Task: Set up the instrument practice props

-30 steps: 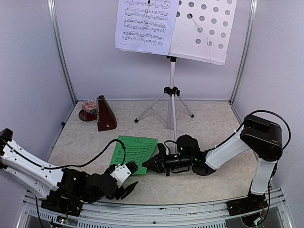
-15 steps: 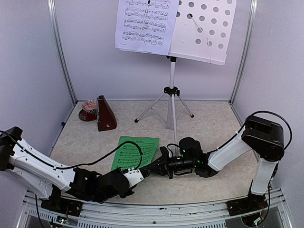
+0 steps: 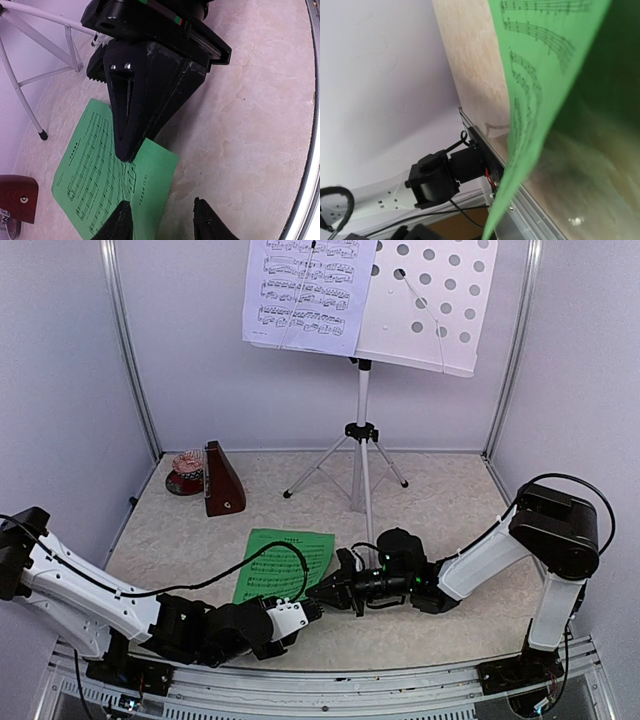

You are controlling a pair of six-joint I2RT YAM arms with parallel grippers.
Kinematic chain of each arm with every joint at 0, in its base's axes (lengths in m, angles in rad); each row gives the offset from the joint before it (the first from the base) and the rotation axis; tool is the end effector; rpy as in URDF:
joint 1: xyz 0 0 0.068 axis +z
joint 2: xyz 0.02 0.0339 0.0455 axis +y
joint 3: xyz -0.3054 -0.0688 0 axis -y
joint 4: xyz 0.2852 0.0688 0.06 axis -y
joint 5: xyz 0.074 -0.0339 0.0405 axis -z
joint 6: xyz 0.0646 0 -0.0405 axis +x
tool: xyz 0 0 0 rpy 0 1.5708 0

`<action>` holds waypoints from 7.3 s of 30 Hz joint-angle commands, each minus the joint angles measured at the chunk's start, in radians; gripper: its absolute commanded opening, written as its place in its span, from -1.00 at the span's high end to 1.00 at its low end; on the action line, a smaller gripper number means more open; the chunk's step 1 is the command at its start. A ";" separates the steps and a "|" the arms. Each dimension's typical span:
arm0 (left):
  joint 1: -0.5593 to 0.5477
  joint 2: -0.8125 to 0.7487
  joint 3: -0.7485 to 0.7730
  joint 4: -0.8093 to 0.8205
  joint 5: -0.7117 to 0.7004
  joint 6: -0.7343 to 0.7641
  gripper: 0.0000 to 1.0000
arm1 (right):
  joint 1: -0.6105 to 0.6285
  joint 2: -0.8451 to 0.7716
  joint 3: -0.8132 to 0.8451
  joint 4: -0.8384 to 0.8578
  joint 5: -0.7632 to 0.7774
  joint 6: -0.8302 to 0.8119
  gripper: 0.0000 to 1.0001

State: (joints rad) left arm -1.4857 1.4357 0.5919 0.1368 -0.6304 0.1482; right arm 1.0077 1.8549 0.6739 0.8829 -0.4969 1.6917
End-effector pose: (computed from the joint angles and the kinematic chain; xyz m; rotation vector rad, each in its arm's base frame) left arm 0.0642 -0.3048 0.1609 1.3151 1.6676 -0.0629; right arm 0.1845 0.3500 0.1272 -0.3732 -2.3620 -1.8251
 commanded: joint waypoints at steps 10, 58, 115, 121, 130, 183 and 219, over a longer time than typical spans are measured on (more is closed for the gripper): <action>-0.008 0.000 0.001 0.082 -0.025 0.058 0.98 | -0.012 -0.006 -0.026 0.001 -0.002 0.003 0.50; 0.128 -0.704 -0.290 0.275 0.144 -0.258 -0.40 | -0.055 -0.475 0.151 -0.477 0.157 -1.314 1.00; 0.386 -0.249 0.244 0.573 0.743 -0.205 0.84 | -0.279 -0.853 0.127 -0.456 -0.330 -1.420 1.00; 0.482 -0.218 0.402 0.385 0.658 -0.378 1.00 | -0.287 -0.855 0.162 -0.546 -0.271 -1.472 0.61; 0.557 -0.190 0.572 0.244 0.604 -0.483 1.00 | -0.299 -0.900 0.315 -0.733 0.126 -1.636 -0.42; 0.703 0.158 1.281 0.106 0.700 -0.433 1.00 | -0.299 -0.374 1.100 -0.811 0.825 -1.989 0.74; 0.715 0.266 1.404 0.111 0.726 -0.404 1.00 | -0.297 -0.462 0.882 -0.627 0.709 -2.110 1.00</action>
State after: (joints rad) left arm -0.7799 1.6691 1.9335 0.2394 0.0704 -0.2752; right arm 0.7147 1.4006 1.5864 0.2306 0.2699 -0.3710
